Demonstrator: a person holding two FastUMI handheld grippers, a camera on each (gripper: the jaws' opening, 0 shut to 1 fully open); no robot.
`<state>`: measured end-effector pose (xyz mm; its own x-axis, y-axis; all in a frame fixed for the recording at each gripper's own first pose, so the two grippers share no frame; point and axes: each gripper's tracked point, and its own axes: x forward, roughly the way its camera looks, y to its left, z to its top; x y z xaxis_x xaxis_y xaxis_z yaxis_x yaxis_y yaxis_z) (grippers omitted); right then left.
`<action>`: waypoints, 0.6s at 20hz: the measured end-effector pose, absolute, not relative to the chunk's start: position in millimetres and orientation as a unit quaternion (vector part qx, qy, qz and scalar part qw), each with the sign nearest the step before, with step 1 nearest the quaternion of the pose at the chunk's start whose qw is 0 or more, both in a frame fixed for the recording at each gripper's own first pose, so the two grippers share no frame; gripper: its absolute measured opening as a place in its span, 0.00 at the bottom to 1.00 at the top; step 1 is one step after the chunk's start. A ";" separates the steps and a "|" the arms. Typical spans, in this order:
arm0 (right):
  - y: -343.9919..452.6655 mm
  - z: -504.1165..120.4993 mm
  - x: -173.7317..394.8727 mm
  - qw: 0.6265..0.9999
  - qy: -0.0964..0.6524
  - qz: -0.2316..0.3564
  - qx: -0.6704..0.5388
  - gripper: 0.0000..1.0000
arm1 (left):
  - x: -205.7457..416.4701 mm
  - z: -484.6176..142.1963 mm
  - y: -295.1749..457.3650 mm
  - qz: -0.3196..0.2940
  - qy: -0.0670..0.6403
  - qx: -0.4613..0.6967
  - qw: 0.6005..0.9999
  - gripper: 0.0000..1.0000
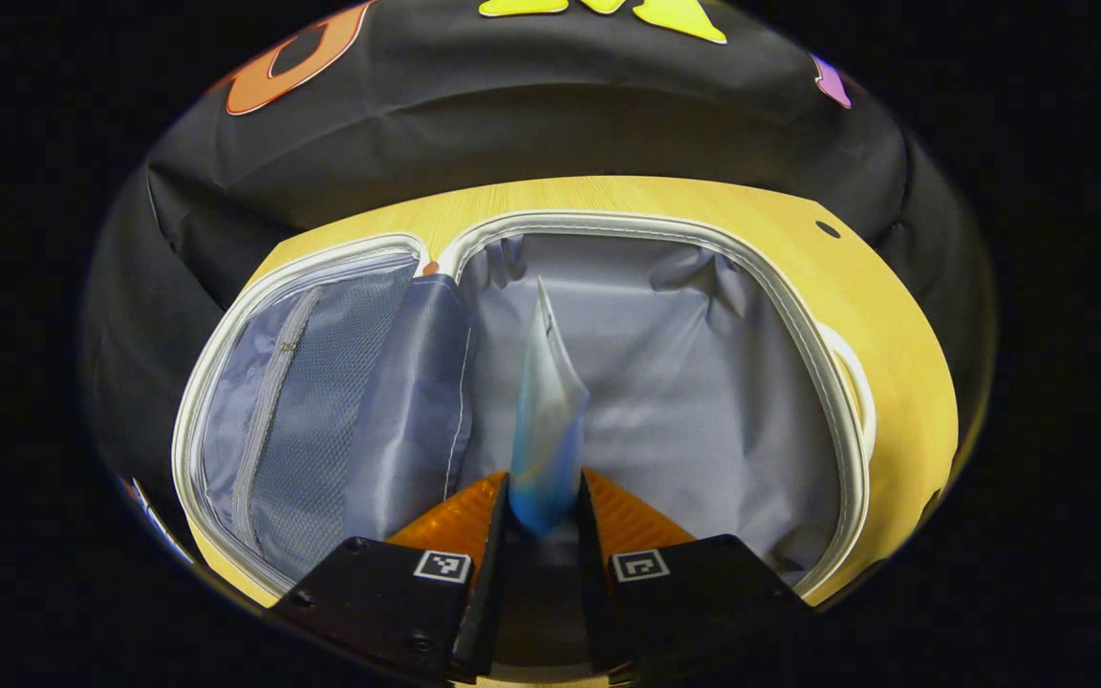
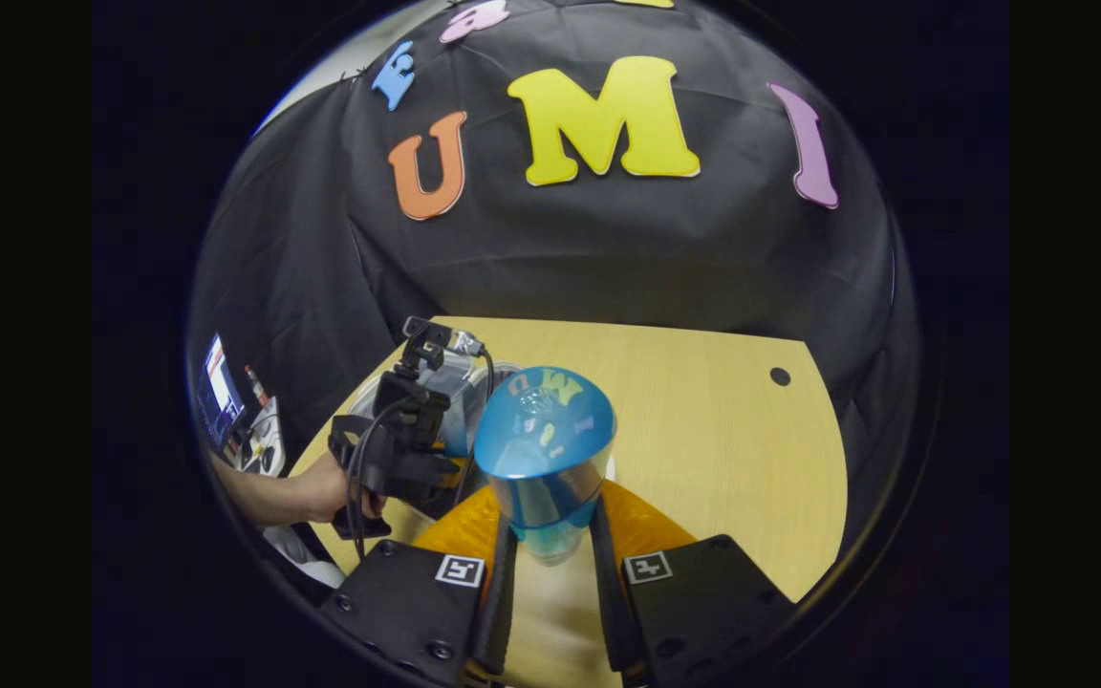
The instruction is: First open the suitcase, pack the skin care products into it, and then close the suitcase.
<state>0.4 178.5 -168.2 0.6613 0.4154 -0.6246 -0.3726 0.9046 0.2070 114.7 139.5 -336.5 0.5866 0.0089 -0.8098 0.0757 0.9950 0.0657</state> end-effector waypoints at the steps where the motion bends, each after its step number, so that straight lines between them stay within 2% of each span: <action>1: 178.4 -169.5 0.0 0.910 0.352 0.215 0.032 0.36 | 117.6 -336.9 138.6 -0.018 0.456 0.045 0.889 0.40; 2: 175.4 -169.3 -1.3 0.911 0.353 0.211 0.031 0.36 | 123.7 -336.5 137.5 -0.020 0.458 0.045 0.888 0.40; 3: 172.4 -169.3 -0.9 0.912 0.353 0.208 0.032 0.36 | 127.9 -337.4 137.2 -0.021 0.457 0.044 0.888 0.34; 4: 171.5 -170.4 -1.1 0.912 0.354 0.205 0.033 0.36 | 129.5 -339.8 133.7 -0.027 0.463 0.037 0.885 0.42; 10: 162.9 -172.9 -0.4 0.913 0.355 0.196 0.033 0.36 | 128.9 -343.7 118.4 -0.035 0.471 0.016 0.881 0.48; 11: 163.2 -174.6 0.3 0.913 0.357 0.196 0.033 0.36 | 129.6 -338.7 115.2 -0.037 0.463 0.007 0.886 0.60; 12: 166.1 -177.2 2.5 0.910 0.361 0.199 0.035 0.36 | 129.7 -331.6 112.5 -0.041 0.453 0.001 0.891 0.51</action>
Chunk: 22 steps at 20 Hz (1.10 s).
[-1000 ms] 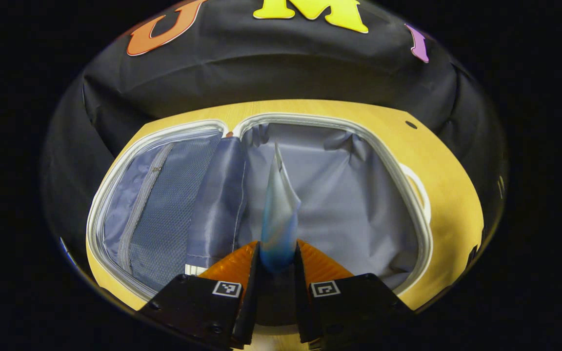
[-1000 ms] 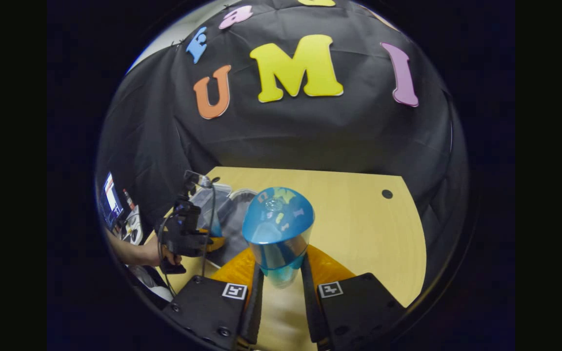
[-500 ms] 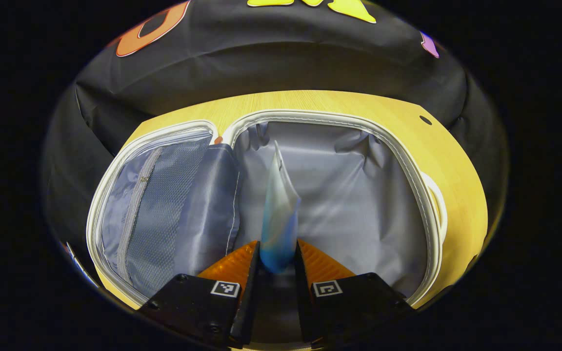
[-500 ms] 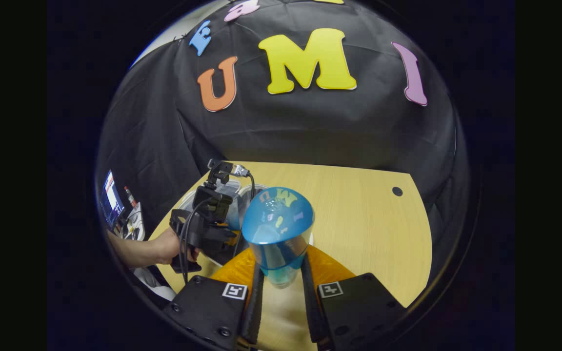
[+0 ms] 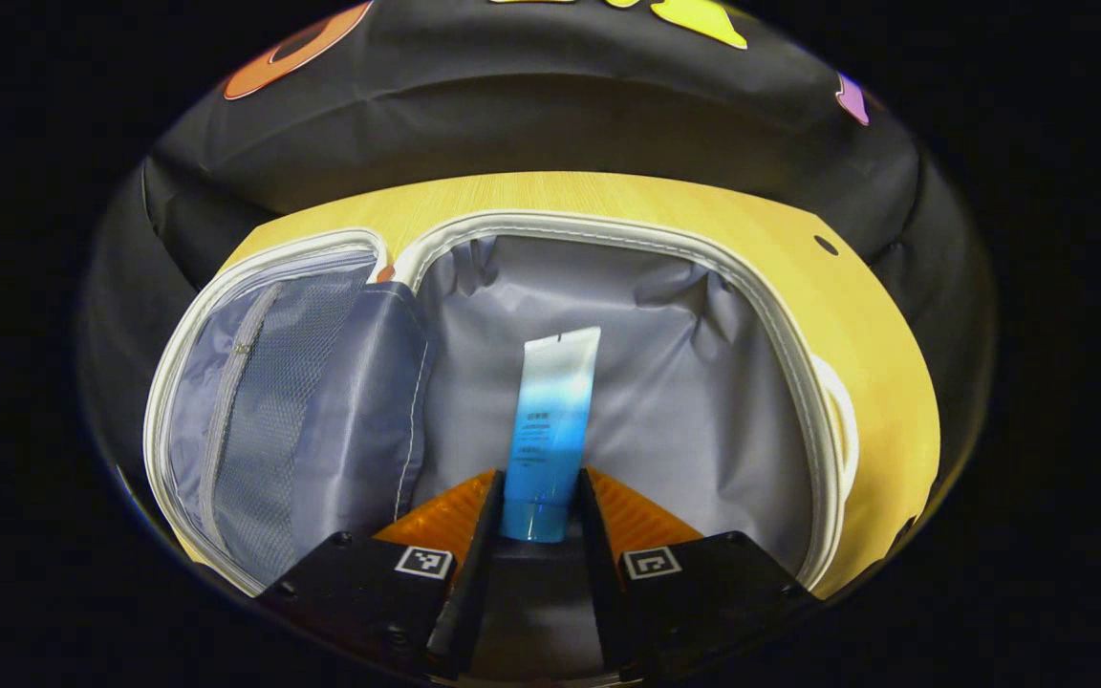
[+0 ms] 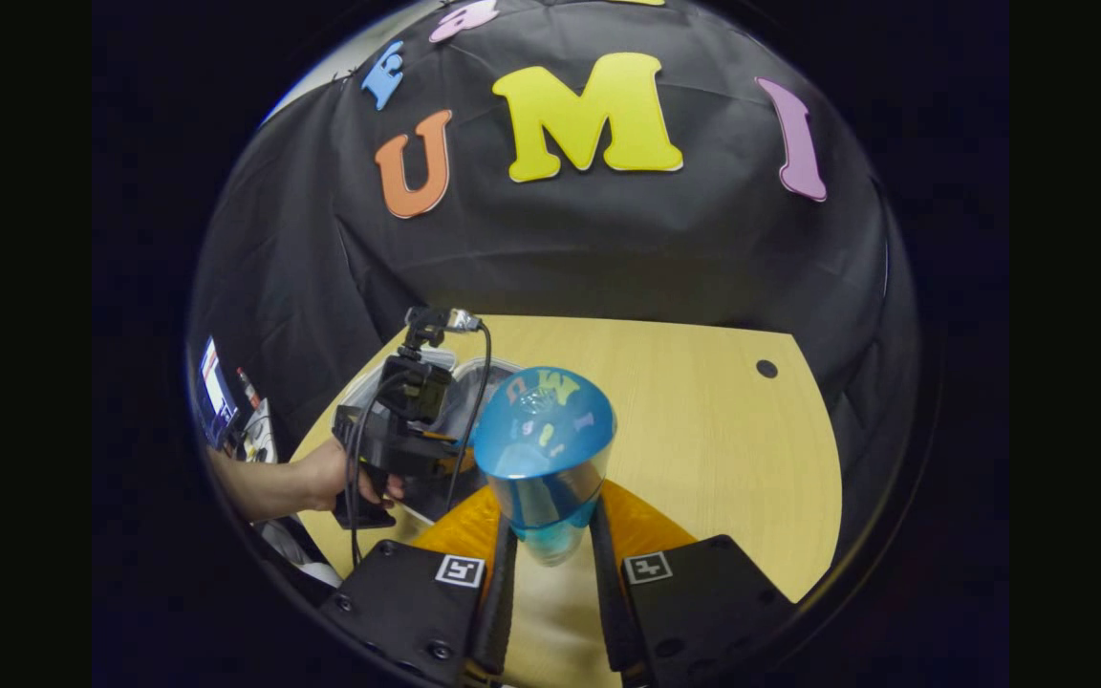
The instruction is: First open the suitcase, pack the skin care products into it, and then close the suitcase.
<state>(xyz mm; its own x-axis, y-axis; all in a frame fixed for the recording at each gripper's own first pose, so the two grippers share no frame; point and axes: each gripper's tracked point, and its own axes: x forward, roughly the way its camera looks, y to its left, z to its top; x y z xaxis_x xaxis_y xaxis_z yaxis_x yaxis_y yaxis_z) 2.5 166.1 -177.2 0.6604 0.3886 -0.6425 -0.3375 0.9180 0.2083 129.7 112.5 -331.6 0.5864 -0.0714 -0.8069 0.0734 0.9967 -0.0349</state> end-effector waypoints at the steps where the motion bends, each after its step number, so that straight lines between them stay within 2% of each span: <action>1: 170.4 -180.9 4.3 0.908 0.363 0.203 0.037 0.36 | 128.4 -314.2 110.6 -0.043 0.430 -0.004 0.902 0.57; 2: 178.3 -183.0 8.3 0.906 0.365 0.209 0.038 0.36 | 127.4 -301.3 112.2 -0.041 0.413 -0.007 0.910 0.70; 3: 186.3 -185.8 13.6 0.904 0.367 0.215 0.040 0.36 | 124.8 -287.8 114.1 -0.039 0.395 -0.014 0.918 0.69; 4: 196.5 -189.5 19.7 0.902 0.369 0.221 0.042 0.36 | 122.0 -270.3 117.4 -0.034 0.371 -0.021 0.928 0.73; 5: 213.3 -195.8 28.7 0.898 0.371 0.232 0.046 0.36 | 117.0 -246.1 123.0 -0.030 0.340 -0.034 0.939 0.88; 6: 236.8 -208.4 38.3 0.891 0.381 0.243 0.044 0.36 | 108.9 -219.1 139.4 -0.009 0.304 -0.044 0.952 0.89; 7: 252.2 -218.9 42.6 0.885 0.391 0.248 0.043 0.36 | 102.5 -206.4 150.7 0.001 0.288 -0.047 0.956 1.00; 12: 323.4 -293.8 50.8 0.847 0.468 0.243 0.062 0.36 | 57.8 -182.1 189.9 0.035 0.260 -0.077 0.962 0.99; 15: 327.8 -322.5 45.6 0.830 0.510 0.206 0.089 0.36 | 41.9 -182.5 204.6 0.048 0.259 -0.098 0.960 0.99; 19: 328.0 -336.5 51.5 0.831 0.519 0.173 0.102 0.36 | 30.5 -179.9 217.0 0.054 0.250 -0.107 0.961 0.99; 22: 324.6 -341.6 63.5 0.826 0.532 0.127 0.138 0.37 | 29.5 -174.7 213.5 0.045 0.241 -0.106 0.964 1.00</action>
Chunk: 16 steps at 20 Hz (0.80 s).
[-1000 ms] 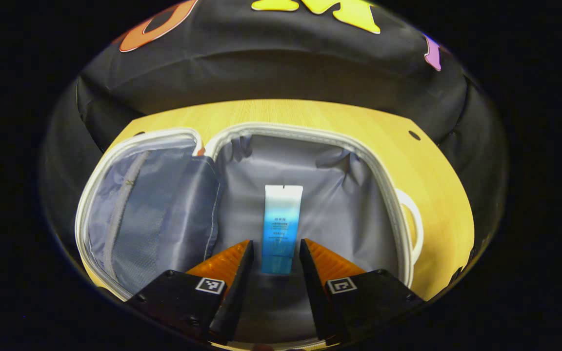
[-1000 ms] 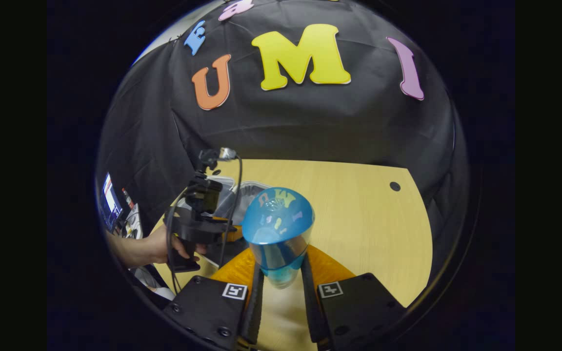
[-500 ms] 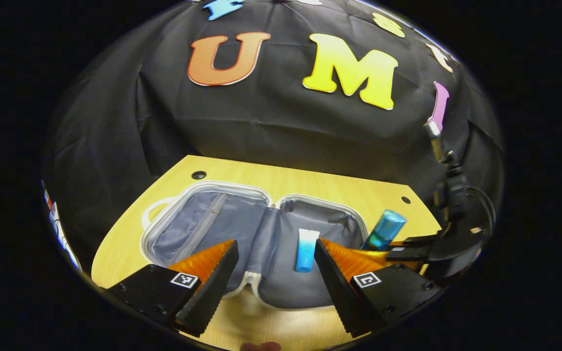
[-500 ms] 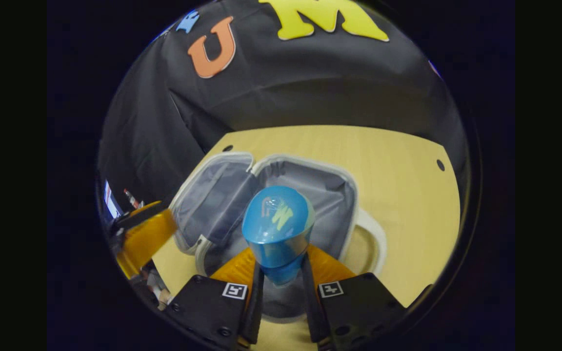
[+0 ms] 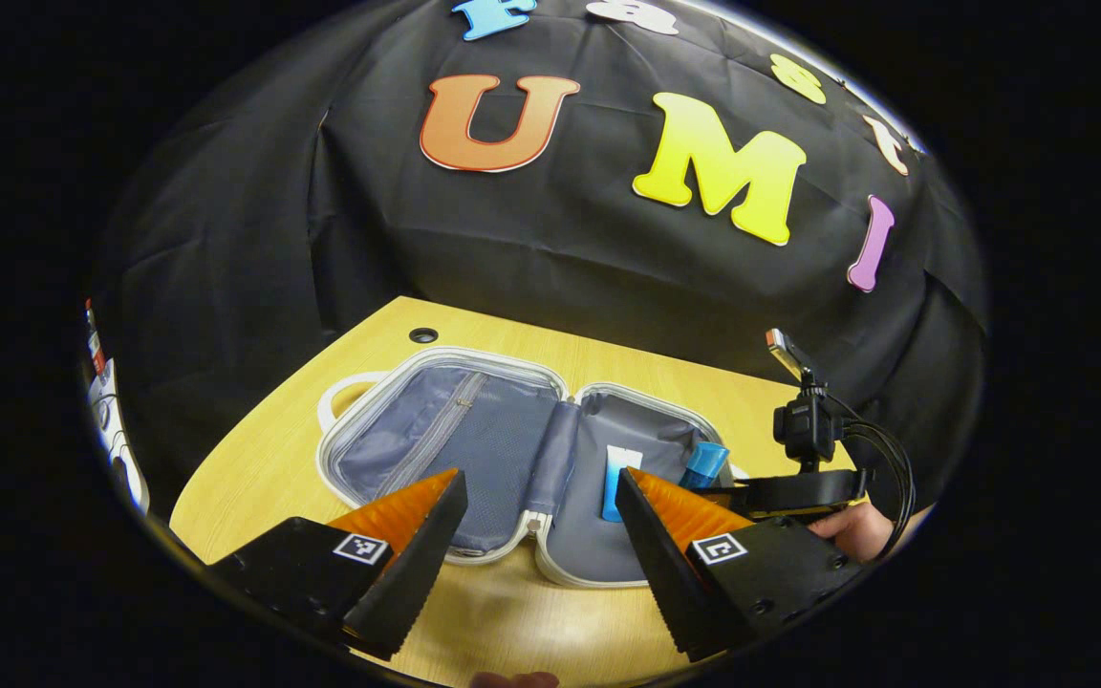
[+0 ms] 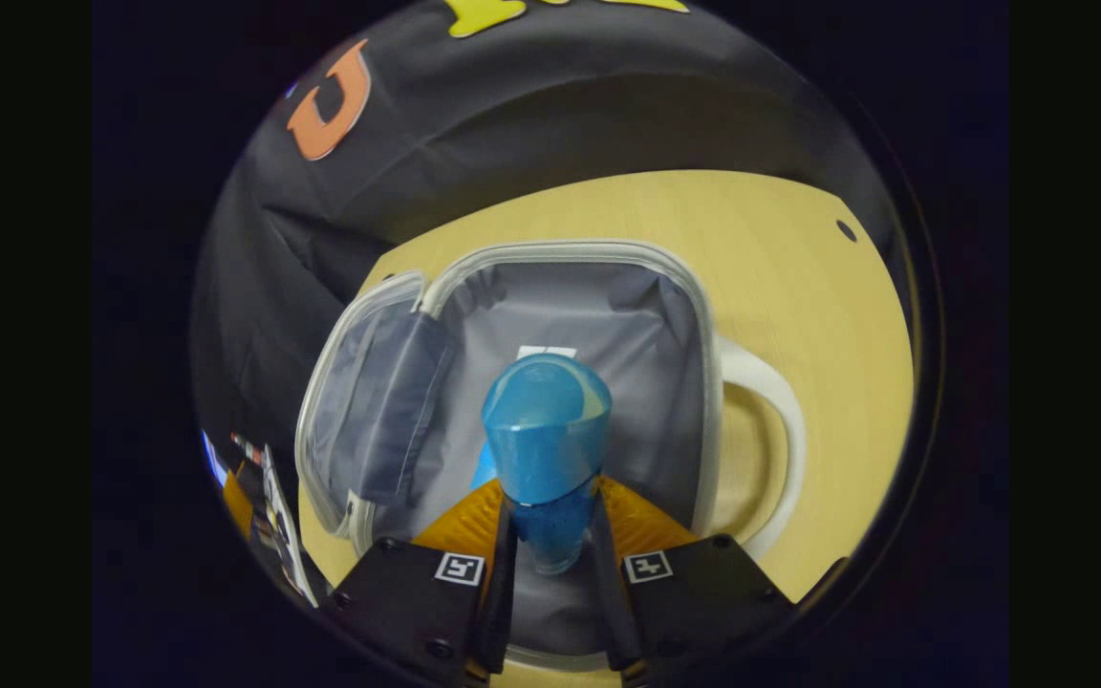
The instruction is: First open the suitcase, pack the skin care products into it, and then close the suitcase.
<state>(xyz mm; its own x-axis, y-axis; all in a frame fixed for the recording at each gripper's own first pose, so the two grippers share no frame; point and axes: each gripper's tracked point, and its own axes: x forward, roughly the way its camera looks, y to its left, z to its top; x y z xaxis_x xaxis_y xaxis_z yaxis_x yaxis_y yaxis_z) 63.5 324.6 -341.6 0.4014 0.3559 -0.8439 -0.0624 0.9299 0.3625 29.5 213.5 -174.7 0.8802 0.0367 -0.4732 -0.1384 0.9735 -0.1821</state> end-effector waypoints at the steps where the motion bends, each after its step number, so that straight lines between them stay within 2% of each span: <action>1: 321.5 -344.7 66.3 0.826 0.533 0.114 0.142 0.36 | 29.3 -171.8 213.3 0.043 0.235 -0.106 0.965 1.00; 7: 311.5 -359.3 69.1 0.806 0.578 0.019 0.127 0.36 | 29.9 -160.6 200.9 0.020 0.230 -0.116 0.966 0.99; 12: 304.2 -365.3 66.1 0.794 0.601 -0.023 0.093 0.37 | 23.3 -163.8 197.4 0.012 0.237 -0.135 0.962 0.99; 16: 304.1 -368.1 64.3 0.791 0.608 -0.029 0.060 0.39 | 21.5 -165.7 201.4 0.010 0.239 -0.146 0.960 0.99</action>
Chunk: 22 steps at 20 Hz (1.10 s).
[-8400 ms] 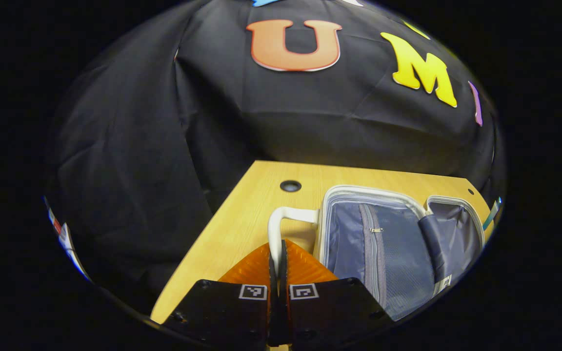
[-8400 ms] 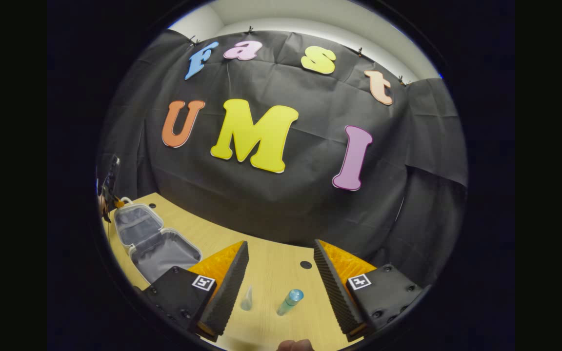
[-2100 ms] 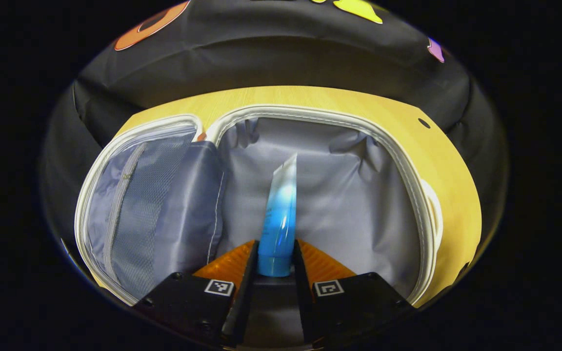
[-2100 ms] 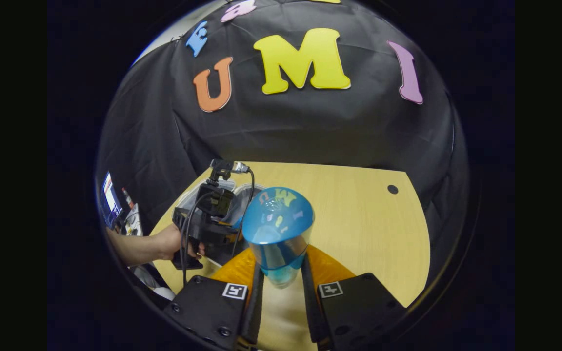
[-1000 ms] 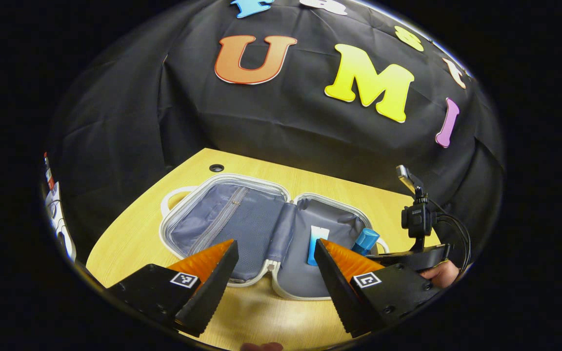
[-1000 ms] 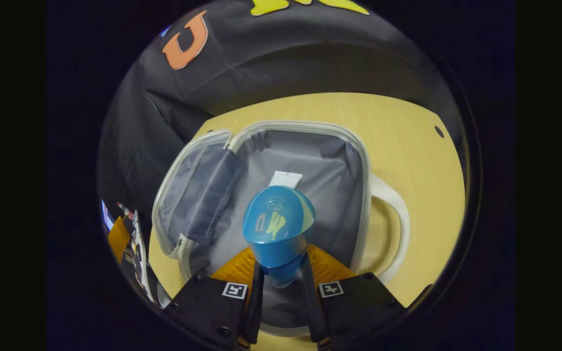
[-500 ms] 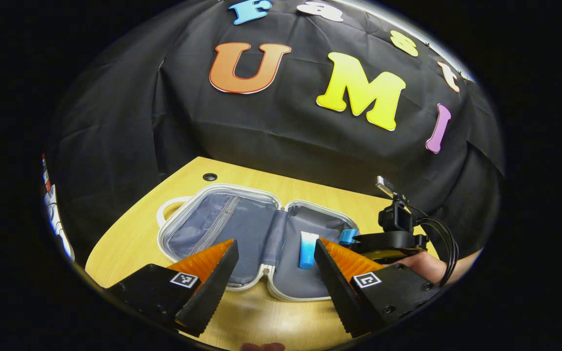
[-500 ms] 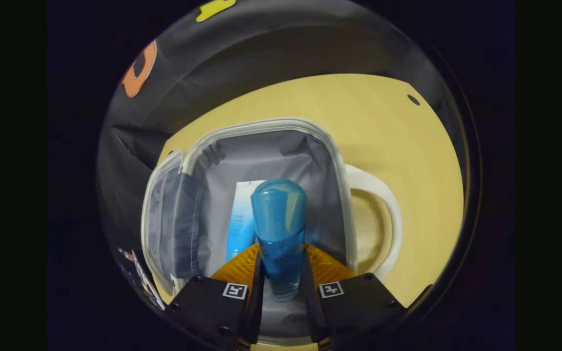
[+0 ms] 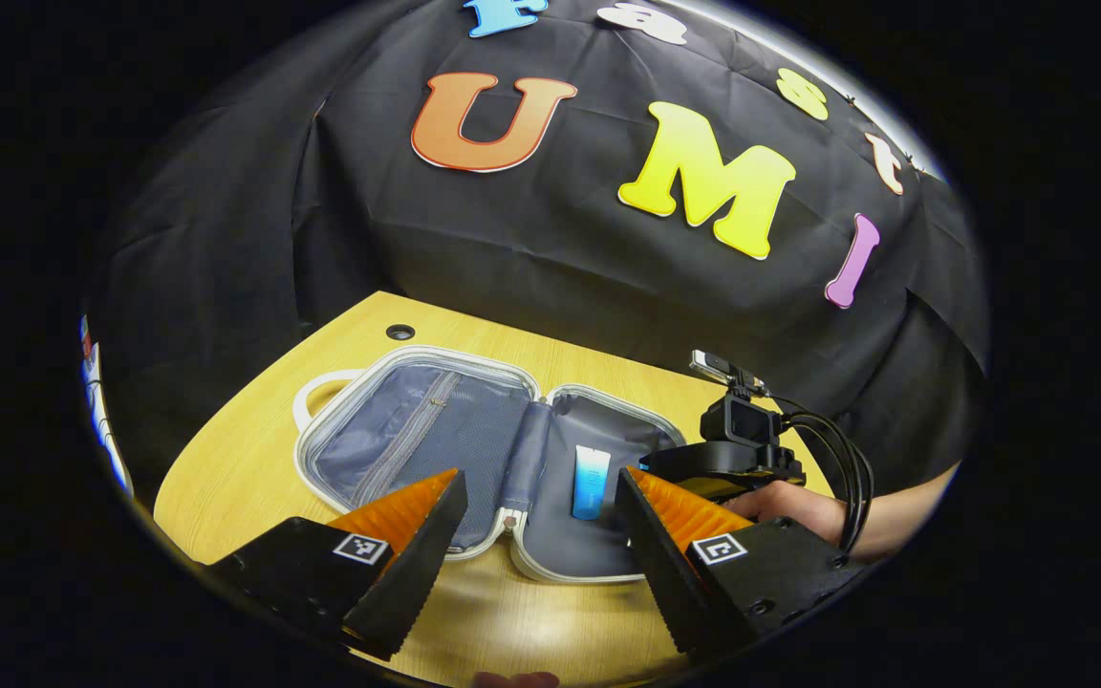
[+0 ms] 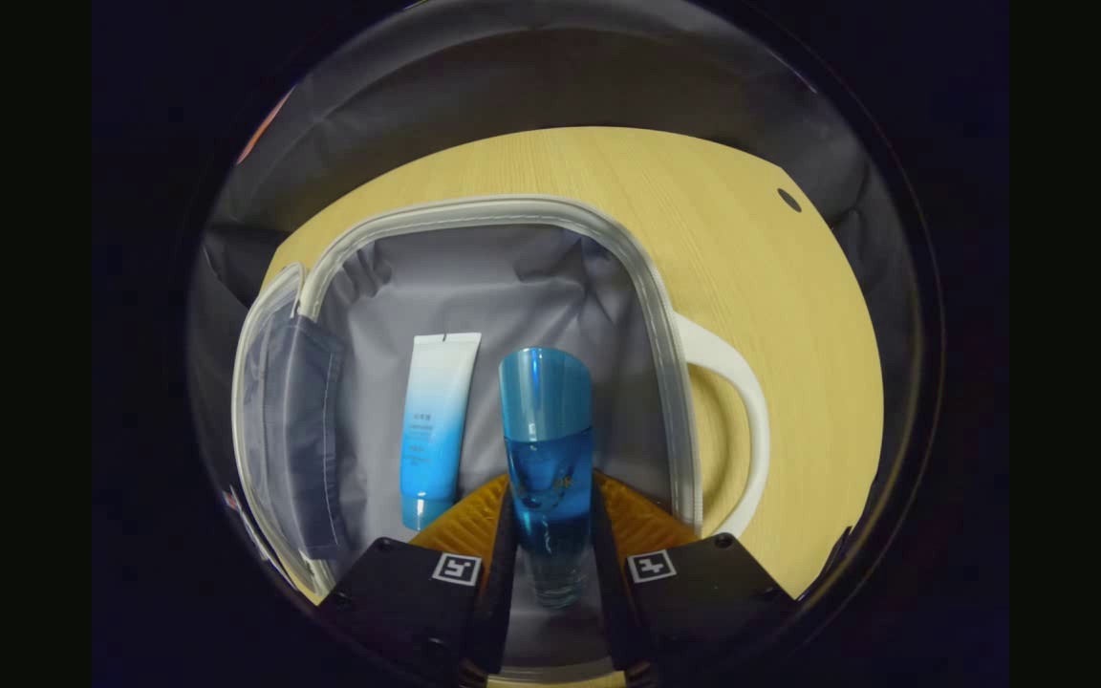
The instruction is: First open the suitcase, pack the skin care products into it, and then close the suitcase.
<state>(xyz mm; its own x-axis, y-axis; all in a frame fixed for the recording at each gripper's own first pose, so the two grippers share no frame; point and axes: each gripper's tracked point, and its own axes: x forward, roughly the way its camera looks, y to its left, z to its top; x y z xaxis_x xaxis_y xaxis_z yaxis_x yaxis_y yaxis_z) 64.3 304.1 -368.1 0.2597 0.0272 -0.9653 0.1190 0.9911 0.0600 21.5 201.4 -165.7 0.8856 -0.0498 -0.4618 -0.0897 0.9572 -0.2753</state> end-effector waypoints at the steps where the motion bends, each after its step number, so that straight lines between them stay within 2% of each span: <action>1: 304.0 -367.6 65.0 0.792 0.607 -0.032 0.062 0.36 | 21.0 -167.0 203.1 0.012 0.241 -0.148 0.959 0.99; 6: 305.0 -368.0 64.8 0.792 0.606 -0.030 0.061 0.42 | 18.9 -170.8 208.9 0.011 0.254 -0.166 0.953 0.98; 10: 308.7 -349.5 50.9 0.799 0.596 0.001 0.081 0.42 | 18.8 -161.7 238.8 0.013 0.238 -0.137 0.961 0.98; 11: 313.3 -338.9 43.9 0.802 0.591 0.026 0.085 0.46 | 18.1 -160.7 253.9 0.019 0.233 -0.131 0.964 0.98; 13: 312.4 -316.8 34.4 0.819 0.565 0.070 0.064 0.63 | 16.6 -161.8 282.7 0.033 0.226 -0.129 0.965 0.98; 15: 308.2 -291.6 33.3 0.840 0.531 0.100 0.049 0.71 | 17.1 -161.6 312.5 0.047 0.220 -0.132 0.965 0.98; 17: 304.0 -265.3 35.4 0.860 0.492 0.131 0.026 0.68 | 19.6 -163.8 338.8 0.047 0.214 -0.152 0.964 0.98; 18: 301.3 -247.8 36.9 0.873 0.462 0.153 0.005 0.74 | 20.9 -167.7 355.3 0.044 0.211 -0.169 0.962 0.98; 20: 301.5 -222.4 31.8 0.886 0.419 0.196 -0.026 0.72 | 34.1 -187.7 385.1 0.048 0.213 -0.202 0.955 0.98; 22: 299.4 -202.6 20.4 0.891 0.394 0.221 -0.055 0.80 | 51.8 -209.0 405.7 0.046 0.218 -0.257 0.940 0.98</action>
<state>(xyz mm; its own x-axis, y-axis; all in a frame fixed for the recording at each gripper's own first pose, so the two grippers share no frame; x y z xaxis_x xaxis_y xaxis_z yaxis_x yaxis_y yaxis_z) 20.4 299.4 -202.6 0.5922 0.3507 -0.7255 -0.4375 0.8960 0.0761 51.8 405.7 -209.0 0.9006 -0.0261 -0.4339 -0.1979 0.8641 -0.4627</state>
